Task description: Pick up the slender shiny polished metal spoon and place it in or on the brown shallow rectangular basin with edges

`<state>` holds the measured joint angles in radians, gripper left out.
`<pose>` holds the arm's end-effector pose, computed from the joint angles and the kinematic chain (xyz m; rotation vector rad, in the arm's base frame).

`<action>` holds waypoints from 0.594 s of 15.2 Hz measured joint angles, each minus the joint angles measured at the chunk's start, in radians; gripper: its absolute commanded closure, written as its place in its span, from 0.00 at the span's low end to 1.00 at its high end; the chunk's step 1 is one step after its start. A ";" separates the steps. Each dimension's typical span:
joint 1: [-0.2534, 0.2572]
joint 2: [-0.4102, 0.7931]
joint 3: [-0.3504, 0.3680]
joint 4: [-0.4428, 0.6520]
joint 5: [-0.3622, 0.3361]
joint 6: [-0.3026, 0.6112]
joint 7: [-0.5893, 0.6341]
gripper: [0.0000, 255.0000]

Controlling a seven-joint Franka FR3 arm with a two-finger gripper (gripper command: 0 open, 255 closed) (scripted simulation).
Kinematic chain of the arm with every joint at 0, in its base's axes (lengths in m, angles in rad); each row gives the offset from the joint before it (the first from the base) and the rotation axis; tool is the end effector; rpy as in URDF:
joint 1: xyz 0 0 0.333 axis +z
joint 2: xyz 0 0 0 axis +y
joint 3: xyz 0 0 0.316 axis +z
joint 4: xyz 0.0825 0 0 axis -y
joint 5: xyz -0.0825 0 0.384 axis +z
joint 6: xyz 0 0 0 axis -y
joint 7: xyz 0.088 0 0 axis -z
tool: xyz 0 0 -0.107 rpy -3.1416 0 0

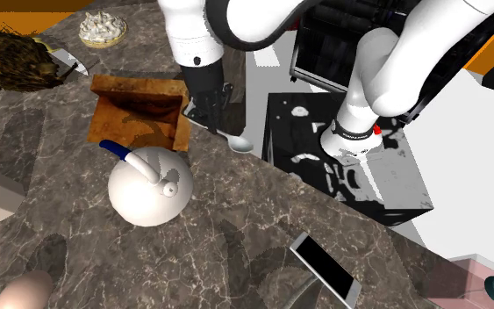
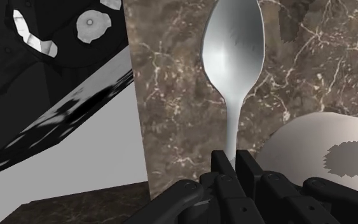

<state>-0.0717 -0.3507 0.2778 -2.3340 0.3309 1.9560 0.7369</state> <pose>0.4276 0.1170 0.4656 -2.7939 0.9872 0.1835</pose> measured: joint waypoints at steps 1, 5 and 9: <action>0.000 -0.005 0.000 0.010 -0.001 -0.014 0.004 1.00; -0.002 -0.017 -0.007 0.050 -0.006 -0.066 0.012 1.00; -0.005 -0.024 -0.014 0.101 -0.013 -0.123 0.022 1.00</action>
<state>-0.0765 -0.3750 0.2639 -2.2334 0.3178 1.8329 0.7592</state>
